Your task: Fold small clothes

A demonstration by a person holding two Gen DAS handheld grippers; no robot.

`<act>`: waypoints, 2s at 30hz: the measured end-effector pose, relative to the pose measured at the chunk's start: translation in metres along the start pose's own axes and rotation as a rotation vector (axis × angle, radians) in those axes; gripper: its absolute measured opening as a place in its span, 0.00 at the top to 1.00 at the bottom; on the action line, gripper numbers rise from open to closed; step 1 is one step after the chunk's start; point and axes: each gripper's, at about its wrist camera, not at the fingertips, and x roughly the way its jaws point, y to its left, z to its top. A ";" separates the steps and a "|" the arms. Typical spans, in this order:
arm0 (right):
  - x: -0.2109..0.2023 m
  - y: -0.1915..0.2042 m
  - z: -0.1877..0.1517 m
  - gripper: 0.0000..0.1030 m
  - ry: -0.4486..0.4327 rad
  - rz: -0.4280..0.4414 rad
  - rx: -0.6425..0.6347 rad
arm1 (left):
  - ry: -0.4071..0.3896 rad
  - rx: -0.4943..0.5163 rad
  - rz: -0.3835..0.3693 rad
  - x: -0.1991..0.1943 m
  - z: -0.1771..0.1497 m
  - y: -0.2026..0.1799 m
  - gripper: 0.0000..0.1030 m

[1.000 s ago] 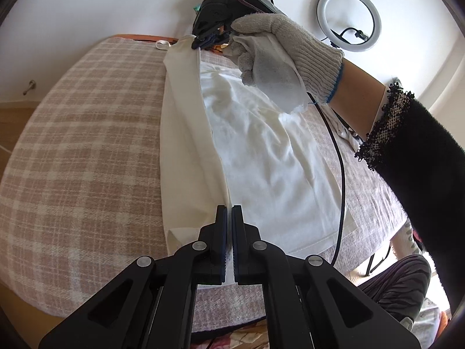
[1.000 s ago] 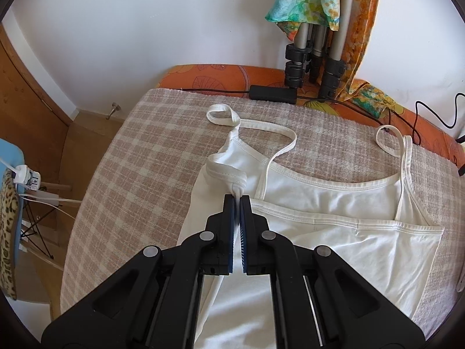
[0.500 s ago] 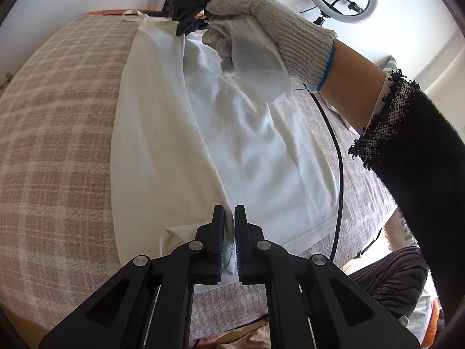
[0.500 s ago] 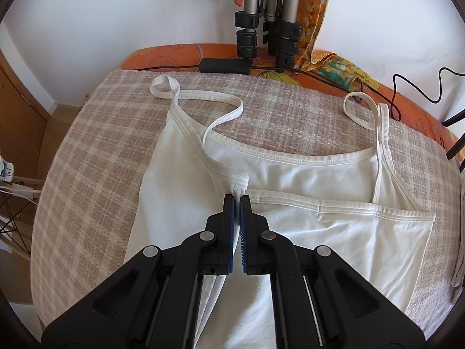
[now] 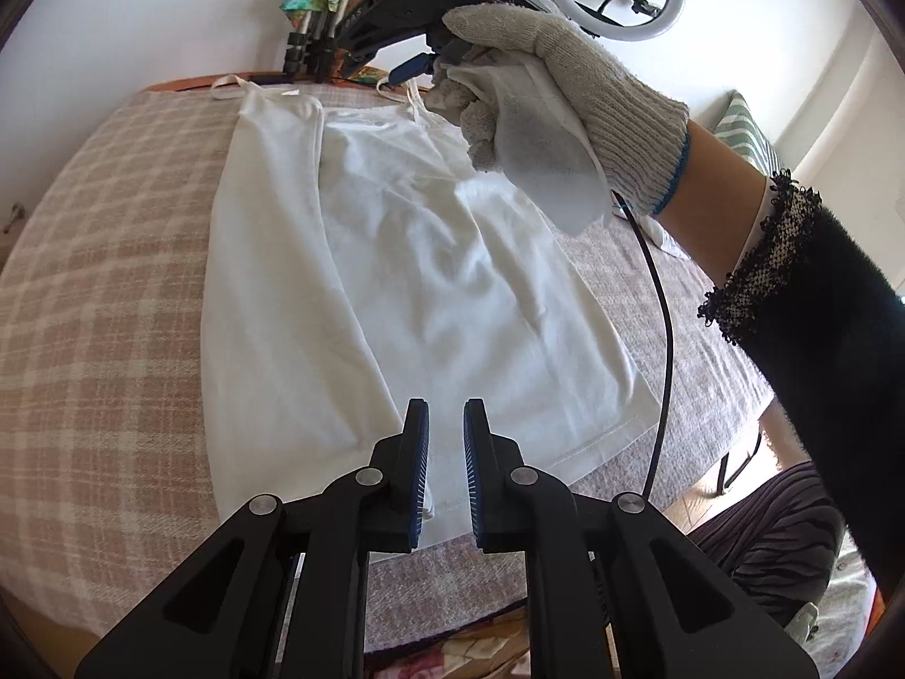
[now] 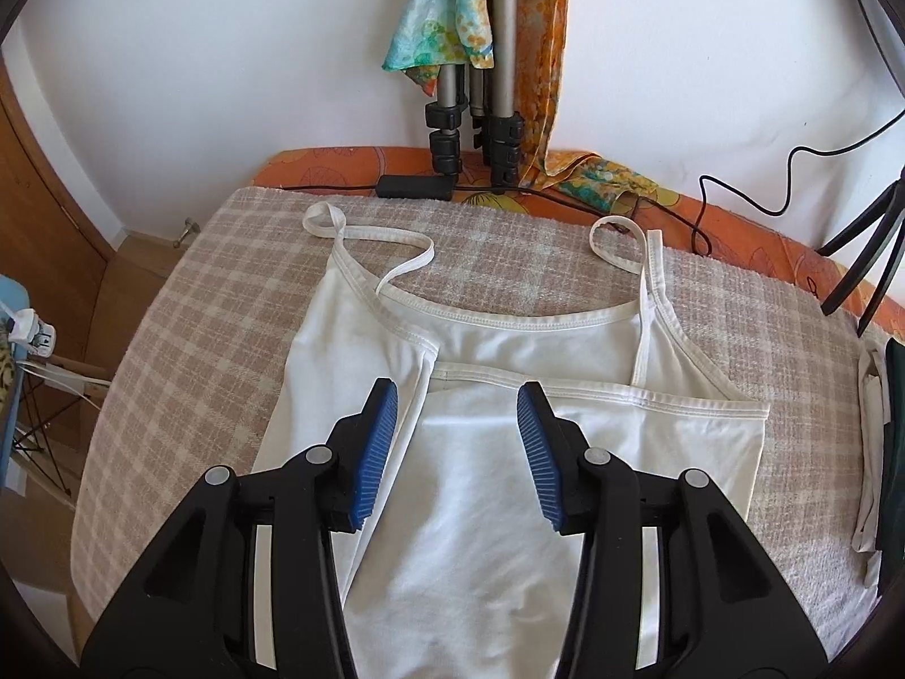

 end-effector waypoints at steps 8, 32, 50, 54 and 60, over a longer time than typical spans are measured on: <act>-0.069 -0.053 -0.036 0.55 -0.054 0.040 0.081 | -0.084 0.120 0.052 -0.005 0.006 -0.038 0.90; -0.054 -0.194 -0.084 0.41 -0.032 0.096 0.263 | 0.059 0.375 -0.010 0.079 -0.027 -0.156 0.67; 0.018 -0.187 -0.061 0.41 -0.030 0.156 0.285 | 0.034 0.421 0.109 0.104 -0.027 -0.158 0.93; 0.021 -0.176 -0.058 0.67 -0.017 0.167 0.236 | 0.036 0.285 0.044 0.098 -0.017 -0.137 0.94; 0.018 -0.167 -0.058 0.93 -0.012 0.145 0.219 | -0.017 0.221 0.023 0.079 -0.013 -0.125 0.95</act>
